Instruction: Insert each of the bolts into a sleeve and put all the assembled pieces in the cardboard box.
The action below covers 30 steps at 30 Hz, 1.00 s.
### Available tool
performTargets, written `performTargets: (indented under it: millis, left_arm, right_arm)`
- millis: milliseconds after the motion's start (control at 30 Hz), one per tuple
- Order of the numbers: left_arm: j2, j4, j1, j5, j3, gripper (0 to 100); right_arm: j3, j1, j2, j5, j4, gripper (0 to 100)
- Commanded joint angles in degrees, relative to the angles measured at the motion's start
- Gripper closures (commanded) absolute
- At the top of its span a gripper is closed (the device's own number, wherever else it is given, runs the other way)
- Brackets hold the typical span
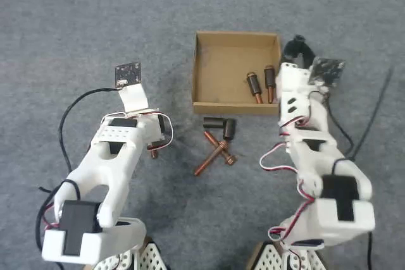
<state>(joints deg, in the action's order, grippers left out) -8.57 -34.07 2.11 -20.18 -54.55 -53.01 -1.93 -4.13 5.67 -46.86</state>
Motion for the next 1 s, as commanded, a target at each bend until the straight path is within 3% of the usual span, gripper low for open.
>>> performTargets:
  millis: [0, 267, 567, 967]
  left_arm:
    - [-3.5, 1.6, 0.3, 0.0, 0.5, 99]
    - [-3.5, 1.7, 0.3, 0.0, 0.6, 99]
    - [-3.5, 5.1, 0.3, 0.0, -0.2, 99]
    - [-3.5, 5.1, 0.3, 0.0, -0.2, 99]
  right_arm:
    - [0.5, -3.3, -1.5, 0.1, -9.9, 99.1]
    - [-6.7, -13.1, -6.0, -0.7, -28.4, 99.1]
    - [-21.4, -25.7, -9.6, -10.8, -48.4, 99.1]
    - [-34.5, -34.2, -9.5, -10.7, -54.0, 99.1]
